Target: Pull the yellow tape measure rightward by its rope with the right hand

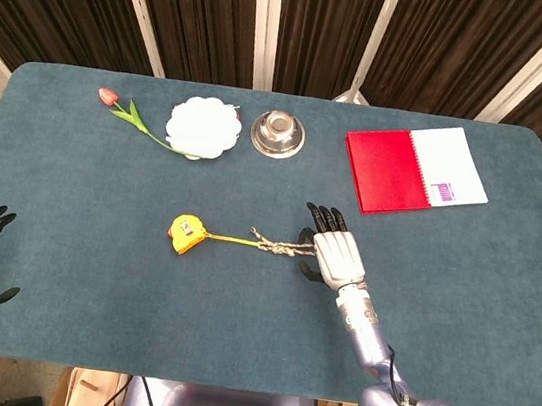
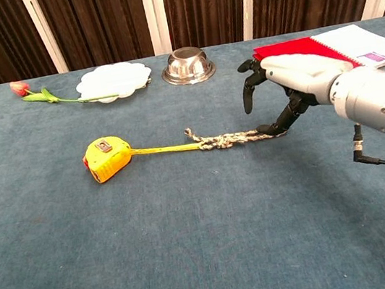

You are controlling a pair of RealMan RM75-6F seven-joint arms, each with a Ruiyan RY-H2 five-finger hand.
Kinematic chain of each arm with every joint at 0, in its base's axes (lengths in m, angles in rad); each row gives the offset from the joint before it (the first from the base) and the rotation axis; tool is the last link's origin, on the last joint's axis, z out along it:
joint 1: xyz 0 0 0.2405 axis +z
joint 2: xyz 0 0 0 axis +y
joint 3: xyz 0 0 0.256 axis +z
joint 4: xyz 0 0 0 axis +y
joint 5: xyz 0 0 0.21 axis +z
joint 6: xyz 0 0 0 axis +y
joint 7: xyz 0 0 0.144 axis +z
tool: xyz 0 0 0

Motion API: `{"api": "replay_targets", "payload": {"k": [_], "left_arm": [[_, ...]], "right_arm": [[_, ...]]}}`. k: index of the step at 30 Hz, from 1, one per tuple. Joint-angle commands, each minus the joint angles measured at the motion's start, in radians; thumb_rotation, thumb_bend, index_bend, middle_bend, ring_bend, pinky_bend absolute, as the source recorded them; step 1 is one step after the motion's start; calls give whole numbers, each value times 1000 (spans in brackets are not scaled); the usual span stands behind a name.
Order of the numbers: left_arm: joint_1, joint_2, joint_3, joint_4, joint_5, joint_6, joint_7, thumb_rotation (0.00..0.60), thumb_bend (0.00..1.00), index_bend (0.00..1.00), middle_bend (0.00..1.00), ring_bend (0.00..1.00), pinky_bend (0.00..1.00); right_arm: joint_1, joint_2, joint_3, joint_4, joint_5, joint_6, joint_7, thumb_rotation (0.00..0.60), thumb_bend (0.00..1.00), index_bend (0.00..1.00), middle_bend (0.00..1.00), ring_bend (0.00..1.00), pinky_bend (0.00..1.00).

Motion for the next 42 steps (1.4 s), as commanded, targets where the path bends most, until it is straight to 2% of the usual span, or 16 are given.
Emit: {"api": "replay_targets", "payload": {"k": [1,13,26,42], "left_arm": [[0,0,0,0,-1,-1,0,600,0,0,0,0,0],[0,0,-1,-4,-11,-3,6,600,0,0,0,0,0],[1,1,-2,-6,-14,-4,5,600,0,0,0,0,0],[0,2,-2,-8,-18,-7,2,600,0,0,0,0,0]], "right_arm": [[12,-30,0,48,27,-15,0,600,360,481,72,0,0],[18,-62,-4,153,64,-40,25,600,360,513,95,0,0],[17,-69,-8,183,78,-42,36,600,361,553,120,0,0],[21,-79,-3,206,93,-45,44,600,394,554,120,0,0]]}}
